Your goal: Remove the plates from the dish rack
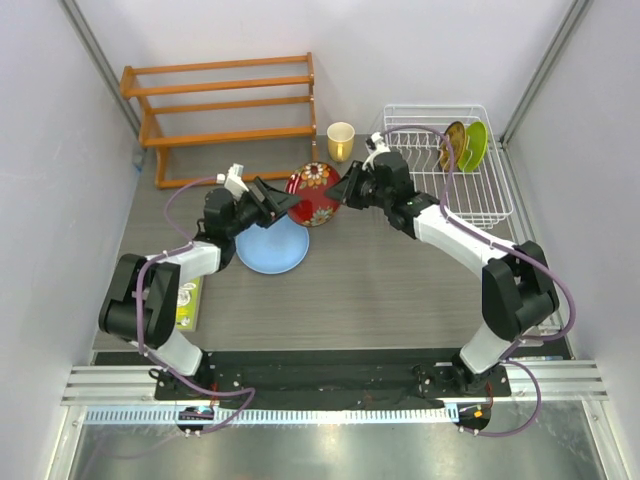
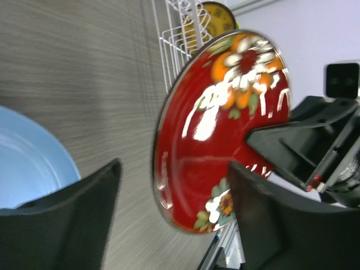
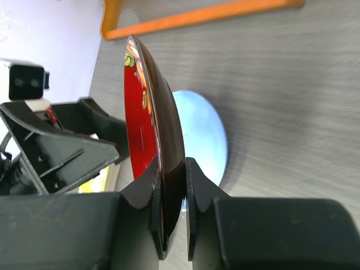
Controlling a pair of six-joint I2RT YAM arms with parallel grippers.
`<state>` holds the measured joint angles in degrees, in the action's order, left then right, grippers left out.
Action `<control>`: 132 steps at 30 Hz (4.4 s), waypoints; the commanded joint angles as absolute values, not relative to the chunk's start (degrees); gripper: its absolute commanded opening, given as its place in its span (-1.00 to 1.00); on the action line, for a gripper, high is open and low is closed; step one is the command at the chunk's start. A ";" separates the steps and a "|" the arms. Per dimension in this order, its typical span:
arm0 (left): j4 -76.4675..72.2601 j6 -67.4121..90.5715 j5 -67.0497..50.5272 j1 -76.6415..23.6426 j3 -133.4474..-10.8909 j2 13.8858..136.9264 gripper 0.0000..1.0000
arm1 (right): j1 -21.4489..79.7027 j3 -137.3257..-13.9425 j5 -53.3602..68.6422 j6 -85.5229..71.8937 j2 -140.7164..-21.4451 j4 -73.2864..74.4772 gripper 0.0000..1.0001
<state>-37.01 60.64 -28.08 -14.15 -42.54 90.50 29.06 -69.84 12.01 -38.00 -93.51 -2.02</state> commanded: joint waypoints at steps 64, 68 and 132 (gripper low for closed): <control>5.71 38.15 -8.88 -5.27 -49.74 82.45 0.47 | 5.80 -93.58 -28.55 -7.23 -103.70 20.57 0.51; 5.36 37.71 -8.44 -5.36 -50.71 78.67 0.51 | 5.63 -99.48 -31.98 -2.38 -110.81 19.78 0.51; 3.52 36.03 -10.46 -5.45 -52.21 77.17 0.53 | 5.53 -104.78 -42.11 10.91 -110.49 6.75 -0.96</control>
